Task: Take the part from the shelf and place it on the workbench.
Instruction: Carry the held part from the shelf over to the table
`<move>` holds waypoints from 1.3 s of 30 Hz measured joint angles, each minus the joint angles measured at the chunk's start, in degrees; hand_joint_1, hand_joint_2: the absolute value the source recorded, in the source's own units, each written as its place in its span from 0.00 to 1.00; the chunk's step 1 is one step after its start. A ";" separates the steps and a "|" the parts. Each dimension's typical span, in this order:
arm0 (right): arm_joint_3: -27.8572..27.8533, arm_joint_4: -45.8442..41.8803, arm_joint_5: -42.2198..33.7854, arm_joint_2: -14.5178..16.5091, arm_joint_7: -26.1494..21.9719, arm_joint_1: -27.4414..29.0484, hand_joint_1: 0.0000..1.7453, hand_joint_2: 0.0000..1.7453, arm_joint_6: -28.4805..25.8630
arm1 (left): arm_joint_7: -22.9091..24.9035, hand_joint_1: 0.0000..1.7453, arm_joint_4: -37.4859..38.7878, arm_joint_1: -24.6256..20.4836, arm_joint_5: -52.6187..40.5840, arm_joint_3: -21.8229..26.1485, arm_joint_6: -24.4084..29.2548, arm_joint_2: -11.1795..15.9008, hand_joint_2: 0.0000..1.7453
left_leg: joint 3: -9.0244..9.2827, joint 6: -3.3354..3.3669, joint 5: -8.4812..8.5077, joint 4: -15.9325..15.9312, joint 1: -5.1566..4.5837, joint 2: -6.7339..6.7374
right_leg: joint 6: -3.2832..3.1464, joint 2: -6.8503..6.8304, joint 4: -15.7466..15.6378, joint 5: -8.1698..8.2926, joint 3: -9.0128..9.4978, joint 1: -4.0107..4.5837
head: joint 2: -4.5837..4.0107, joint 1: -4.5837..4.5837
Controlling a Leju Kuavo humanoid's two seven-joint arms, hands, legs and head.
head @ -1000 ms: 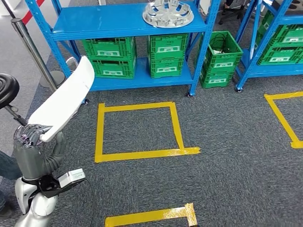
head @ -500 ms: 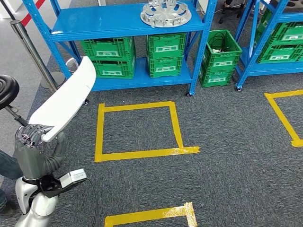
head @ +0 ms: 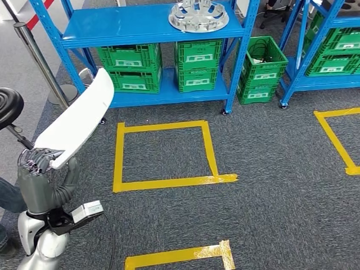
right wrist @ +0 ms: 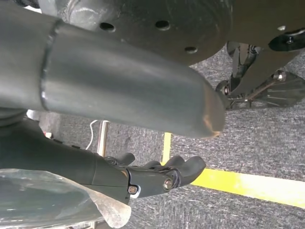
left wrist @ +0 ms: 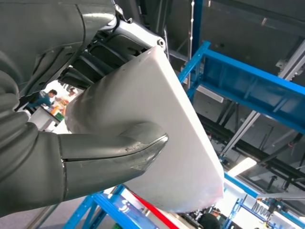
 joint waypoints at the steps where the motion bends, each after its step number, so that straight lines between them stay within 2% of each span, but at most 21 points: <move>1: 0.00 0.05 -0.04 0.03 -0.04 -0.02 0.00 0.00 0.00 | -0.01 1.00 -0.02 0.01 0.00 -0.01 0.01 0.04 1.00 | 0.16 0.18 0.23 -0.49 0.18 -0.03 | 0.12 -0.05 -0.06 -0.05 0.04 0.04 | 0.00 0.01; 4: 0.00 0.29 -0.15 0.08 -0.15 -0.06 0.00 0.00 0.01 | -0.11 1.00 -0.08 -0.04 0.00 -0.02 0.02 0.07 1.00 | 0.74 0.61 1.21 -2.28 0.81 -0.30 | 0.63 0.05 3.17 -2.84 -1.50 0.06 | -0.01 0.15; 6: 0.01 0.48 -0.19 0.08 -0.18 -0.06 0.00 0.00 0.03 | -0.18 1.00 -0.07 0.05 -0.05 -0.03 0.02 0.07 1.00 | 0.46 0.66 1.43 -2.37 0.89 -0.70 | 1.12 0.10 10.46 -6.87 -4.74 -0.20 | -0.01 0.21; 8: 0.02 0.66 -0.21 0.08 -0.18 -0.02 0.00 0.00 0.04 | -0.17 1.00 -0.06 0.27 -0.14 -0.03 0.02 0.08 1.00 | 0.07 0.43 1.56 -2.19 1.04 -1.38 | 1.64 0.10 15.38 -8.41 -6.87 -0.55 | 0.00 0.21; 9: 0.02 0.73 -0.21 0.08 -0.18 -0.01 0.00 0.00 0.04 | -0.17 1.00 -0.06 0.33 -0.20 -0.03 0.02 0.08 1.00 | -0.11 0.22 1.61 -2.03 1.20 -1.87 | 1.89 0.14 14.56 -7.41 -6.38 -0.75 | 0.00 0.21; 12: 0.02 0.92 -0.20 0.16 -0.18 -0.03 0.00 0.00 0.08 | -0.17 1.00 -0.07 0.32 -0.35 -0.02 0.02 0.04 1.00 | -0.92 -1.00 1.44 -0.74 1.76 -3.61 | 2.58 2.34 4.00 -2.72 -0.83 -1.52 | -0.01 0.31; 14: 0.02 1.01 -0.18 0.30 -0.18 -0.04 0.00 0.00 0.12 | -0.17 1.00 -0.08 0.29 -0.57 -0.01 0.03 0.00 1.00 | -1.57 -1.89 1.46 0.08 1.77 -4.55 | 2.01 3.49 1.06 -2.33 0.76 -1.55 | -0.01 0.32; 16: 0.02 1.07 -0.16 0.37 -0.16 -0.03 0.00 0.00 0.15 | -0.17 1.00 -0.08 0.34 -0.80 -0.05 0.02 0.01 1.00 | -1.95 -2.59 1.84 0.18 1.81 -5.38 | 0.87 2.48 1.50 -2.20 0.74 -1.36 | 0.00 0.24; 18: 0.02 1.09 -0.12 0.40 -0.16 -0.02 0.00 0.00 0.19 | -0.12 1.00 -0.08 0.33 -0.88 -0.10 0.02 0.08 1.00 | -2.69 -3.07 0.92 1.55 1.78 -4.46 | -0.03 1.34 1.64 -1.83 0.73 -1.34 | -0.01 -0.03; 21: 0.02 1.11 0.01 0.41 -0.18 0.06 0.00 0.00 0.34 | 0.05 1.00 -0.07 0.17 -0.92 -0.22 0.02 0.09 1.00 | -6.45 -3.30 -4.67 11.23 1.63 -1.38 | -0.88 -0.66 1.61 -1.59 0.45 -0.94 | -0.02 -0.61; 23: 0.04 1.11 0.13 0.41 -0.18 0.12 0.00 0.00 0.46 | 0.17 1.00 -0.06 0.24 -0.99 -0.34 0.02 0.08 1.00 | -8.35 -3.14 -7.02 17.05 1.62 -0.88 | -1.08 -2.13 1.62 -1.65 0.33 -0.53 | -0.02 -0.63; 24: 0.05 1.11 0.20 0.41 -0.19 0.12 0.00 0.00 0.50 | 0.26 1.00 -0.06 0.27 -1.08 -0.38 0.02 0.08 1.00 | -7.93 -2.88 -6.67 17.03 1.56 -0.79 | -1.15 -2.84 1.63 -1.69 0.33 -0.34 | -0.02 -0.62; 26: 0.11 1.11 0.35 0.42 -0.25 0.05 0.00 0.00 0.62 | 0.43 1.00 -0.07 0.27 -1.26 -0.42 0.02 0.09 1.00 | -4.22 -1.81 -3.66 10.84 1.09 0.35 | -1.30 -4.19 1.61 -1.84 0.52 0.05 | -0.02 -0.64; 28: 0.18 1.11 0.48 0.51 -0.33 -0.01 0.00 0.00 0.78 | 0.55 1.00 -0.08 0.07 -1.40 -0.45 0.02 0.08 1.00 | -0.50 -0.52 -1.83 3.92 0.15 3.00 | -1.24 -5.50 1.63 -2.06 0.62 0.47 | -0.02 -0.61; 29: 0.21 1.11 0.54 0.55 -0.34 -0.01 0.00 0.00 0.83 | 0.58 1.00 -0.08 -0.01 -1.44 -0.48 0.02 0.07 1.00 | 0.32 -0.11 -1.67 2.11 -0.24 3.87 | -1.12 -6.20 1.63 -2.15 0.61 0.60 | -0.02 -0.56; 31: 0.26 1.11 0.62 0.58 -0.34 -0.10 0.00 0.00 0.92 | 0.61 1.00 -0.08 -0.03 -1.48 -0.52 0.02 0.10 1.00 | 0.24 0.12 -1.81 1.33 -0.50 3.28 | -0.71 -7.59 1.51 -2.25 0.70 0.73 | -0.02 -0.56; 32: 0.28 1.11 0.67 0.58 -0.34 -0.19 0.00 0.00 0.95 | 0.56 1.00 -0.09 0.03 -1.49 -0.53 0.02 0.10 1.00 | 0.29 0.19 -1.60 1.00 -0.35 2.62 | -0.41 -7.43 1.52 -2.49 0.72 0.66 | -0.02 -0.50; 34: 0.31 1.10 0.79 0.58 -0.36 -0.29 0.00 0.00 1.08 | 0.36 1.00 -0.10 -0.14 -1.50 -0.52 0.03 -0.01 1.00 | 0.48 0.54 -1.10 0.22 0.10 1.31 | 0.10 -4.29 3.72 -4.23 -0.20 0.45 | -0.02 -0.34; 36: 0.36 1.11 0.86 0.58 -0.35 -0.16 0.00 0.00 1.25 | 0.15 1.00 -0.10 -0.34 -1.46 -0.51 0.04 -0.32 1.00 | 0.45 0.81 -0.79 -0.02 0.35 -0.02 | 0.42 -0.68 10.39 -7.57 -3.44 0.20 | -0.01 -0.09; 38: 0.46 1.11 0.86 0.58 -0.33 0.06 0.00 0.00 1.32 | -0.02 1.00 -0.09 -0.27 -1.40 -0.51 0.03 -0.51 1.00 | 0.34 0.88 -0.73 0.03 0.36 -1.51 | 0.68 0.05 16.72 -9.38 -6.86 0.12 | -0.01 0.02; 39: 0.54 1.11 0.84 0.58 -0.32 0.13 0.00 0.00 1.34 | -0.14 1.00 -0.09 -0.24 -1.36 -0.51 0.02 -0.54 1.00 | 0.33 0.86 -0.71 0.10 0.37 -2.34 | 0.80 0.12 17.22 -8.67 -7.42 0.05 | -0.01 0.02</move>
